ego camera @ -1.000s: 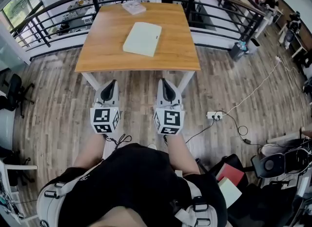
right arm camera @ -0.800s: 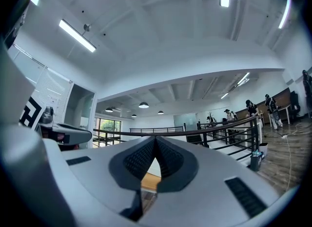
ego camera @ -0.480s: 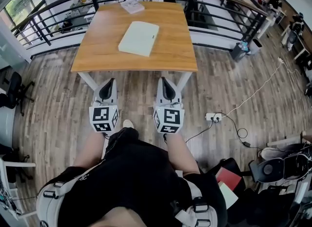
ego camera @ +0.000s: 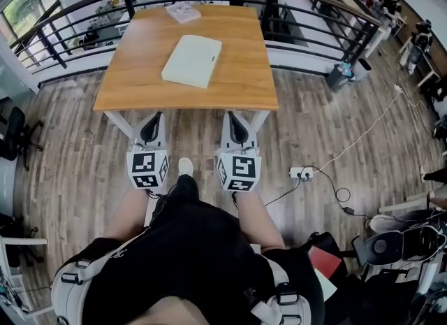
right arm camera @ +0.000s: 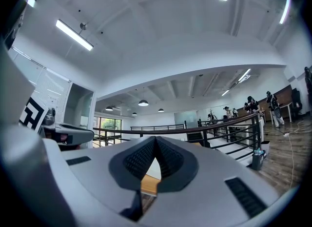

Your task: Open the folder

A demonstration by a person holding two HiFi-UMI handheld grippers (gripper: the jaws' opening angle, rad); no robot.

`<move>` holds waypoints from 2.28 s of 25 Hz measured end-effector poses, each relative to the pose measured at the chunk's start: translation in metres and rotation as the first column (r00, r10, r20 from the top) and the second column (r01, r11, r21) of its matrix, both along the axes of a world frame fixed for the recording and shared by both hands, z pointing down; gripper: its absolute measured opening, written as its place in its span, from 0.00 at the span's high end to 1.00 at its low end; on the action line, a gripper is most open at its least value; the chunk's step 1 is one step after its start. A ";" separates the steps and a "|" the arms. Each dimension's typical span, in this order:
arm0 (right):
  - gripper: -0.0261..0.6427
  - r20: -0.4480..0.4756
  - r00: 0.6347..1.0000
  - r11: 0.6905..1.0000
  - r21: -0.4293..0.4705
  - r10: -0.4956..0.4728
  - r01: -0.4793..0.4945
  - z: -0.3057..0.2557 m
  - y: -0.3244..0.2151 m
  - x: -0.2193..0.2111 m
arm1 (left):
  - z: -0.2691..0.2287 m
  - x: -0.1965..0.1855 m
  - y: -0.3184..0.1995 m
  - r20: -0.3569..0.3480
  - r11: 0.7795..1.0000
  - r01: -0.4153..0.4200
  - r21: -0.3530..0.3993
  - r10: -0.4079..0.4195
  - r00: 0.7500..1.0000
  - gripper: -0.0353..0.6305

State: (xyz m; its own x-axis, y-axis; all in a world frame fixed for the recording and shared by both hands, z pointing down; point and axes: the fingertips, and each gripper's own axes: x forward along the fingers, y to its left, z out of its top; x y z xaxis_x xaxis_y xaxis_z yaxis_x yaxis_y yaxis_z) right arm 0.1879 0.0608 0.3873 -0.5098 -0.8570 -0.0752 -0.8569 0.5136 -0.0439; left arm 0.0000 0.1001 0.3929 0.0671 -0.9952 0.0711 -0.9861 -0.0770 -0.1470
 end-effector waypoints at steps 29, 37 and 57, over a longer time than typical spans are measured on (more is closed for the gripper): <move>0.95 -0.043 0.999 0.963 -0.270 0.005 -0.017 0.080 -0.227 -0.096 | 0.066 -0.114 -0.239 -0.044 0.982 -0.032 -0.186 0.024 0.999 0.94; 0.95 -0.063 0.996 0.931 -0.356 0.060 -0.078 0.108 -0.309 -0.118 | 0.084 -0.153 -0.328 -0.105 0.968 -0.078 -0.237 0.054 0.993 0.94; 0.92 0.289 0.953 0.702 -0.698 0.093 0.143 0.221 -0.318 -0.114 | 0.143 -0.147 -0.359 0.153 0.926 -0.075 -0.370 0.140 0.978 0.94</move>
